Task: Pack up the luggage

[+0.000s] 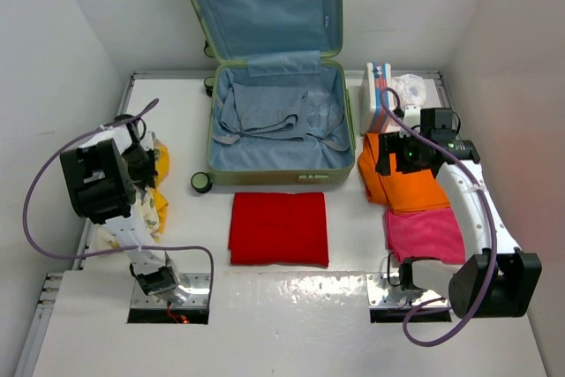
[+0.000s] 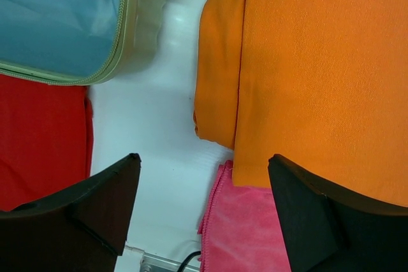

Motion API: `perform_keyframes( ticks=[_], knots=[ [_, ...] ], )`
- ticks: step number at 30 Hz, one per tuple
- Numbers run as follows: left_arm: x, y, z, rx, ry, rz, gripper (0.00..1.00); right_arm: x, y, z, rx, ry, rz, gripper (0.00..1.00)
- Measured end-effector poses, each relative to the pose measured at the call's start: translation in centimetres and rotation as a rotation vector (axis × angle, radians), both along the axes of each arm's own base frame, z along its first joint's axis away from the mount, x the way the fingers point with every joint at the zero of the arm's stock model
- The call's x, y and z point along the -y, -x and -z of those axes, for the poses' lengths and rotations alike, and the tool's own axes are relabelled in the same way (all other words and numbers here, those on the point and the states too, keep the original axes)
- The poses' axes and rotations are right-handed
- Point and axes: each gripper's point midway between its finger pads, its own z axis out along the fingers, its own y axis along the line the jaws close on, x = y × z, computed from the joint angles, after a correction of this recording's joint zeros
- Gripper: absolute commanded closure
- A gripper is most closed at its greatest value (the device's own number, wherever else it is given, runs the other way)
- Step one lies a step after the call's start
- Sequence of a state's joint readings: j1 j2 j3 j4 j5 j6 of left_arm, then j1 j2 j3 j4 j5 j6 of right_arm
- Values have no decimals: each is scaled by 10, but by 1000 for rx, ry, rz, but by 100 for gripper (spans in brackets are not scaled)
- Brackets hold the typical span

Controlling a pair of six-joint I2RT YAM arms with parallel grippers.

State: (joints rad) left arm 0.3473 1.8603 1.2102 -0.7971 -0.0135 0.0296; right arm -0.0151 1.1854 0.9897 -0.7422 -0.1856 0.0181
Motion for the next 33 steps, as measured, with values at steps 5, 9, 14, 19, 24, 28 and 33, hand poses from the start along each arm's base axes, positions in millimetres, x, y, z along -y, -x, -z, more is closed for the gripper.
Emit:
perform_keyframes(
  ticks=[5, 9, 14, 19, 24, 28, 33],
  knots=[
    [6, -21, -13, 139, 171, 37, 100, 0, -1, -3, 6, -1, -1, 20],
    [14, -75, -69, 386, 251, 113, 100, 0, -2, -3, 9, -1, -1, 20],
    [47, -142, -174, 725, 214, 324, 100, 0, -2, -4, 10, -1, -1, 21],
    [150, -175, -231, 882, 236, 622, 100, 0, -1, -6, 19, -1, -1, 21],
    [257, -168, -203, 810, 335, 853, 100, 2, 2, -13, 45, 9, -7, 22],
    [312, -140, -161, 702, 369, 1005, 100, 8, 8, -19, 60, 21, -2, 22],
    [367, -101, -122, 591, 416, 1159, 100, 17, 15, -21, 65, 31, 18, 22]
  ],
)
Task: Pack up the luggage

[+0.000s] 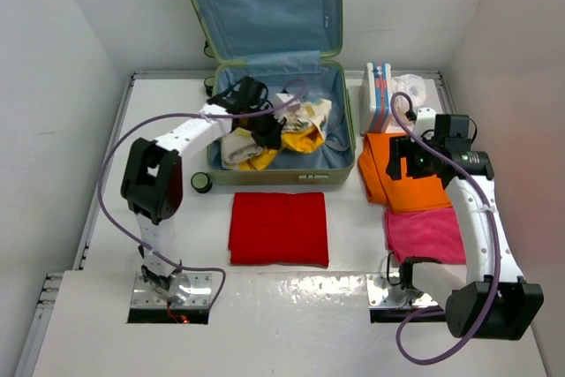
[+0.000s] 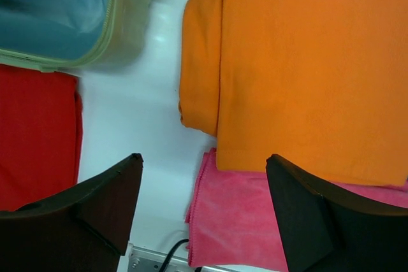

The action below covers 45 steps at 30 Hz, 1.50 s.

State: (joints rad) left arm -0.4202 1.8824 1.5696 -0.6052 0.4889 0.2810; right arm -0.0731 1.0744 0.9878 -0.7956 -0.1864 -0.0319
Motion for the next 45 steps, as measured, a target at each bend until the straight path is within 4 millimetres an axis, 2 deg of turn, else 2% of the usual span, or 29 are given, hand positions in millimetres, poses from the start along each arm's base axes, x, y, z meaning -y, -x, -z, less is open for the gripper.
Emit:
perform_keyframes(
  ticks=[4, 11, 12, 13, 17, 19, 20, 21, 22, 23, 24, 25, 28, 30, 32, 33, 35, 36, 37, 38, 41, 45],
  knots=[
    [26, 18, 26, -88, 7, 49, 100, 4, 7, 1, -1, 8, 6, 22],
    [30, 23, 50, -154, -6, -31, 100, 6, 14, 3, -10, 16, 4, 19],
    [30, 23, 52, -157, -11, -42, 95, 7, 15, 4, -11, 16, 4, 17],
    [30, 23, 54, -162, -15, -57, 81, 7, 15, 4, -13, 16, 4, 16],
    [31, 23, 58, -178, -12, -92, 63, 7, 15, 4, -14, 15, 7, 14],
    [33, 25, 60, -188, 2, -97, 49, 7, 15, 4, -17, 11, 5, 18],
    [33, 25, 59, -182, 8, -93, 47, 6, 14, 4, -19, 7, 4, 19],
    [32, 29, 58, -180, 15, -93, 36, 5, 13, 3, -19, 3, 2, 21],
    [30, 34, 53, -175, 22, -89, 33, 3, 10, 0, -13, -3, -4, 22],
    [29, 37, 44, -162, 32, -81, 11, 0, 7, -3, -3, -6, -10, 24],
    [28, 39, 30, -126, 48, -70, 0, -3, 3, -7, 8, -9, -19, 24],
    [27, 39, 13, -88, 71, -70, 0, -7, -1, -13, 25, -12, -33, 24],
    [20, 40, -62, 79, 167, -66, 0, -29, -16, -36, 91, -25, -93, 24],
    [8, 37, -106, 191, 225, -84, 0, -40, -26, -47, 123, -31, -117, 24],
    [-10, 31, -138, 272, 259, -137, 0, -43, -39, -51, 149, -12, -103, 21],
    [-20, 26, -145, 292, 260, -175, 0, -39, -43, -49, 148, 4, -84, 19],
    [-39, 13, -145, 303, 243, -255, 2, -27, -51, -40, 136, 57, -23, 12],
    [-47, 8, -141, 297, 230, -292, 2, -20, -55, -34, 127, 83, 7, 9],
    [-56, 4, -134, 287, 213, -329, 2, -13, -56, -26, 110, 112, 32, 0],
    [-64, 2, -126, 268, 195, -362, 2, -7, -54, -17, 88, 132, 55, 0],
    [-87, -1, -104, 225, 139, -449, 2, 6, -42, 19, -1, 164, 104, 0],
    [-107, -3, -89, 202, 86, -529, 2, 8, -19, 70, -98, 134, 151, 0]
  ],
)
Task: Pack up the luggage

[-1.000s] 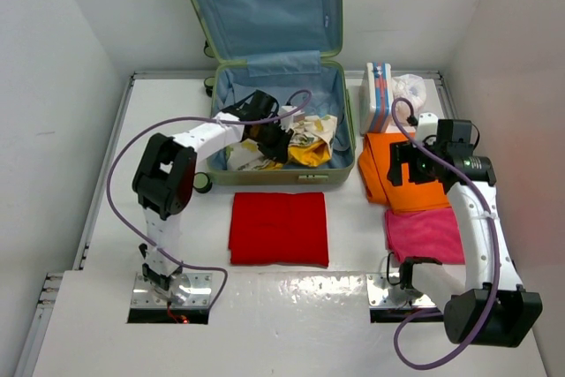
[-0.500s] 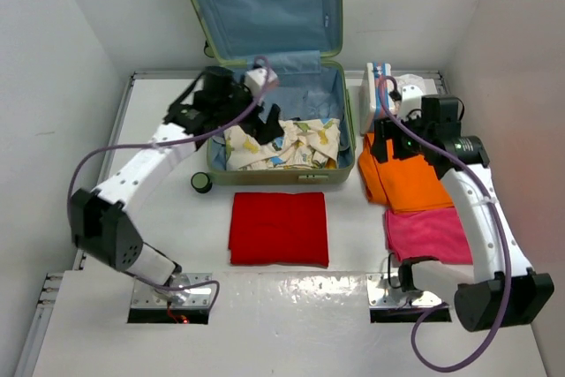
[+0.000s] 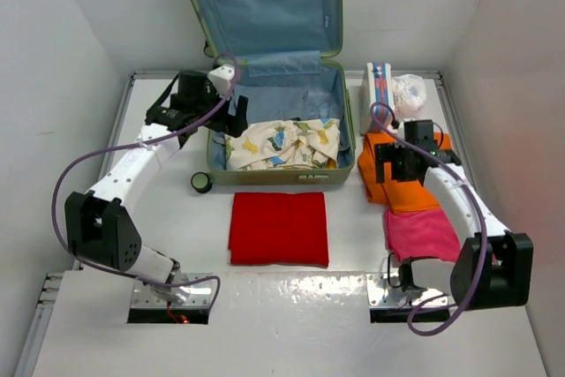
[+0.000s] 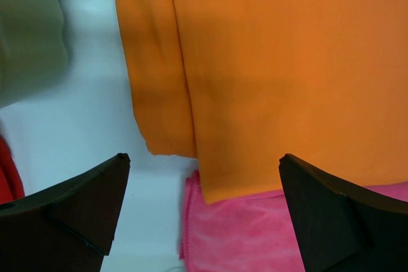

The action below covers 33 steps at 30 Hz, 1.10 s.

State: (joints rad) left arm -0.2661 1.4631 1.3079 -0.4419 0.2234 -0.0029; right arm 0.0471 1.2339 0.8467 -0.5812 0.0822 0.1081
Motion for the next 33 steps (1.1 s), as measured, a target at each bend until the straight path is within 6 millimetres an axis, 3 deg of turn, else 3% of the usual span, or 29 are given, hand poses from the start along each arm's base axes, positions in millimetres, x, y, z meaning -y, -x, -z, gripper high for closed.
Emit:
perform_keyframes(
  ticks=[4, 9, 14, 22, 26, 27, 28, 30, 33],
  knots=[
    [-20, -1, 4, -19, -23, -62, 2, -6, 5, 32, -20, -51, 45, 0],
    [-42, 0, 3, -26, -47, -121, 2, -19, -6, 55, 14, -126, 76, 0],
    [-54, 7, 7, -48, -86, -141, 2, -25, -20, 77, 23, -78, 73, 0],
    [-70, 12, 14, -79, -151, -182, 2, -16, -47, 96, 32, 21, 93, 4],
    [-80, 8, 13, -74, -172, -208, 2, 6, -54, 98, 25, 84, 163, 36],
    [-82, 8, 13, -75, -174, -215, 2, 13, -55, 98, 22, 90, 189, 60],
    [-84, 7, 13, -74, -179, -219, 2, 20, -56, 98, 19, 94, 210, 77],
    [-88, 5, 15, -78, -186, -230, 2, 34, -59, 96, 21, 66, 270, 100],
    [-92, 0, 20, -93, -191, -240, 2, 41, -61, 95, 24, 21, 303, 100]
  ],
)
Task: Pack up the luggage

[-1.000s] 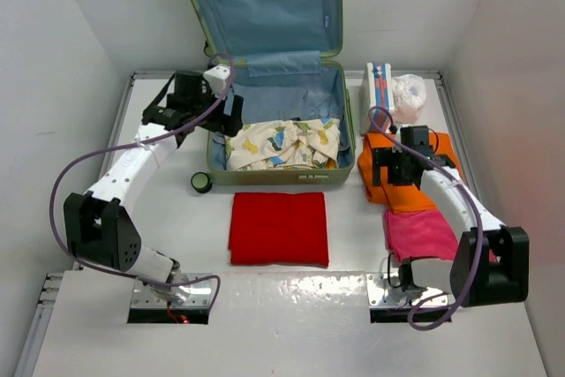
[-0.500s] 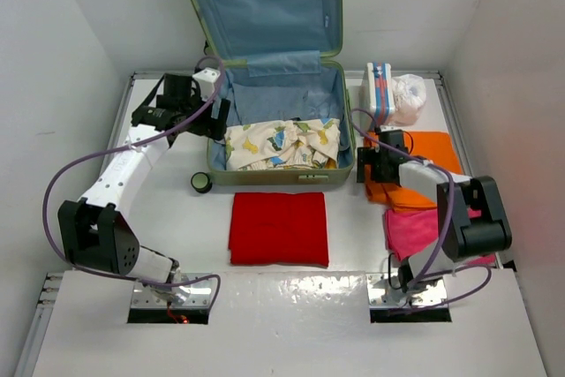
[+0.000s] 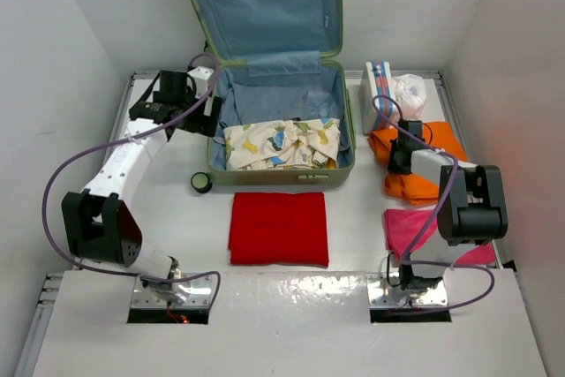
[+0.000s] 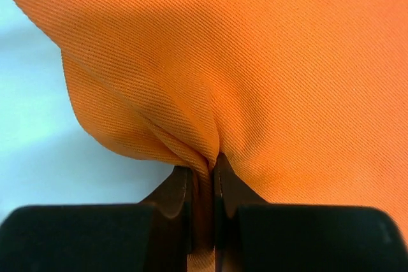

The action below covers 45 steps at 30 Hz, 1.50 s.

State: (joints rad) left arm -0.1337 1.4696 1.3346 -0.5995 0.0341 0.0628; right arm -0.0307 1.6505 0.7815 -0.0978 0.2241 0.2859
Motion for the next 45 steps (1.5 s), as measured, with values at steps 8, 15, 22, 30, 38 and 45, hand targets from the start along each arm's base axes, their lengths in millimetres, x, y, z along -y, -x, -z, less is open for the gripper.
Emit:
perform_keyframes(
  ticks=[8, 15, 22, 30, 38, 45],
  knots=[
    [1, -10, 16, -48, 8, -5, 3, -20, 19, -21, -14, -250, -32, 100],
    [0, -13, 21, -65, 42, -9, 3, -46, 20, -118, 171, -405, -114, 100],
    [-16, -21, 35, -98, 66, -62, 3, -97, 11, -176, 283, -491, -236, 100],
    [-26, -23, 46, -129, 95, -92, 3, -165, -37, -184, 242, -569, -299, 100],
    [-31, -18, 52, -143, 109, -103, 3, -193, -108, -190, 254, -539, -273, 100],
    [-40, -11, 61, -166, 113, -129, 4, -211, -149, -204, 305, -469, -267, 100]
  ],
)
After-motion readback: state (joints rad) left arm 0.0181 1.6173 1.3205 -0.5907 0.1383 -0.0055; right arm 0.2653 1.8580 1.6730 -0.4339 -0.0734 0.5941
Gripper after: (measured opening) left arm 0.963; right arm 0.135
